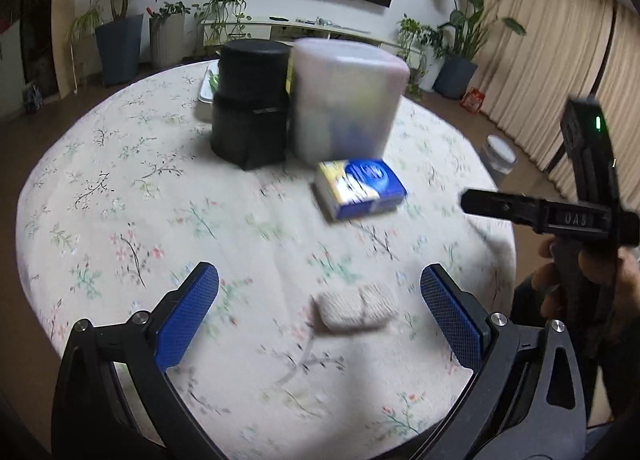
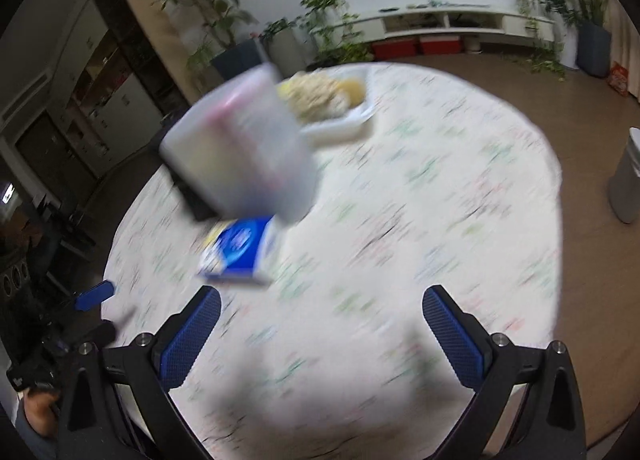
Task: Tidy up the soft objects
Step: 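Move both open tools back to the knitted pad and tissue pack, then grasp the white knitted pad with the left tool while the right tool grasps the blue Vinda tissue pack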
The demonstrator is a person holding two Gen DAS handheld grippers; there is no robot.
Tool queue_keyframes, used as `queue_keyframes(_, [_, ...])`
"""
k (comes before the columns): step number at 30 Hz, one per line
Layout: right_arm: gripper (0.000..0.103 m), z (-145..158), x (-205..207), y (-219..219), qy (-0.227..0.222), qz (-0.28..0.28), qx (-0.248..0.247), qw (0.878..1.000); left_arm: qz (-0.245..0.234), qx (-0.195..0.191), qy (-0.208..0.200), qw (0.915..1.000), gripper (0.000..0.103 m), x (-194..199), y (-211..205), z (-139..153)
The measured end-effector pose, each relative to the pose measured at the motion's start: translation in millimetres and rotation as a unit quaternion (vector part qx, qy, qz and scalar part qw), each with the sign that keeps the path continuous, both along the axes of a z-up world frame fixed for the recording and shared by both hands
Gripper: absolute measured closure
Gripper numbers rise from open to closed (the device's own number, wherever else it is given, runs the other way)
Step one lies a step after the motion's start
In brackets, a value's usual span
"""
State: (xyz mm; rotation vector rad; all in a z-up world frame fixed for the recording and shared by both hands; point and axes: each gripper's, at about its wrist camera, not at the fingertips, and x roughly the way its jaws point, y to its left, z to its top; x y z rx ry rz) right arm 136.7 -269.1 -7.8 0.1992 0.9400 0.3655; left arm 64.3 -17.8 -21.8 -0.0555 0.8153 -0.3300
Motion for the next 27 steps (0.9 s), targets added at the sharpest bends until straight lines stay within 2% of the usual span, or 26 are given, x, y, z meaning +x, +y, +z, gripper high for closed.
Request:
queue_keyframes(6, [0.000, 6.9, 4.6, 28.4, 0.001, 0.017, -0.029, 0.999, -0.032, 0.044, -0.003, 0.9985, 0.000, -5.8, -32.7, -5.0])
queue_keyframes(9, [0.000, 12.0, 11.1, 37.7, -0.006, 0.020, -0.047, 0.999, -0.022, 0.054, 0.015, 0.9982, 0.000, 1.6, -40.2, -15.7])
queue_keyframes(13, [0.000, 4.9, 22.8, 58.1, 0.008, 0.034, -0.068, 0.997, -0.002, 0.066, 0.020, 0.9976, 0.000, 3.7, -43.2, -22.8])
queue_keyframes(18, [0.000, -8.3, 36.3, 76.9, 0.023, 0.047, -0.081, 0.995, 0.023, 0.063, 0.025, 0.9975, 0.000, 6.6, -36.3, -25.5])
queue_keyframes(27, [0.000, -16.1, 49.0, 101.6, 0.023, 0.056, -0.106, 0.992, 0.043, 0.058, 0.038, 0.9966, 0.002, 10.6, -31.1, -36.7])
